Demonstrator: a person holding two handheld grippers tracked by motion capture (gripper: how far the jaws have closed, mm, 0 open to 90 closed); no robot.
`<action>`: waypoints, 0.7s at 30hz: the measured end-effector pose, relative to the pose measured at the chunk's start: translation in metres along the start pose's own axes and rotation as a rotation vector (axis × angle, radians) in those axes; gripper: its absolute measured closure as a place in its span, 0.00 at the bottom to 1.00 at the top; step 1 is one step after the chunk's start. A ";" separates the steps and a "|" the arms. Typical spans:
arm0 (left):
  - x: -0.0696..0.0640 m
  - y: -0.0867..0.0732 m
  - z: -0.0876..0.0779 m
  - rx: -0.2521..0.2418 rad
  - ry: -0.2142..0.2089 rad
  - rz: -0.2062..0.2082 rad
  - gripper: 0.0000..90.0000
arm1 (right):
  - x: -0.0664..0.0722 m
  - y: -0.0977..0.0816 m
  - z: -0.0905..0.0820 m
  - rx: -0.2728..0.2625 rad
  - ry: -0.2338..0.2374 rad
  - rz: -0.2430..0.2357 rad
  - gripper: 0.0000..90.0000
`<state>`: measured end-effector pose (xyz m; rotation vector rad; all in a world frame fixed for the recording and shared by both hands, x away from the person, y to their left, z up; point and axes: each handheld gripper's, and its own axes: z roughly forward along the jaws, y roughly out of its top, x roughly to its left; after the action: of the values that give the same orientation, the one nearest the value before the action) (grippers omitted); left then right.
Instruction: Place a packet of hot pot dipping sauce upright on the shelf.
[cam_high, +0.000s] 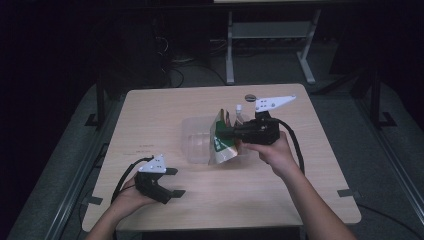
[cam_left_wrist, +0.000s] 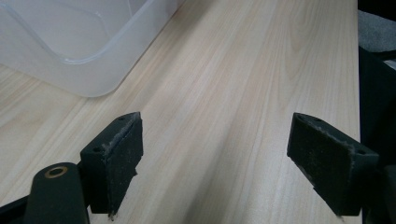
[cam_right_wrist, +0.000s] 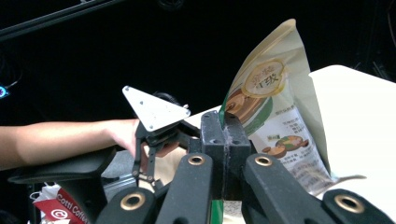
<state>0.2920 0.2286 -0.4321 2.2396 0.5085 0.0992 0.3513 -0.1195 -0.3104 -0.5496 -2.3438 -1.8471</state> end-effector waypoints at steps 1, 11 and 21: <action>0.000 0.000 0.000 0.000 0.001 0.001 0.20 | -0.002 0.001 0.001 -0.001 -0.003 0.002 1.00; 0.000 0.000 0.001 0.003 -0.003 0.007 0.20 | -0.020 0.007 -0.001 -0.008 -0.044 0.031 1.00; 0.000 -0.001 0.002 0.008 -0.008 0.003 0.20 | -0.037 0.017 -0.002 0.024 -0.070 0.043 1.00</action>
<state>0.2920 0.2279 -0.4337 2.2483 0.5018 0.0899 0.3911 -0.1256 -0.3056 -0.6668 -2.3756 -1.8074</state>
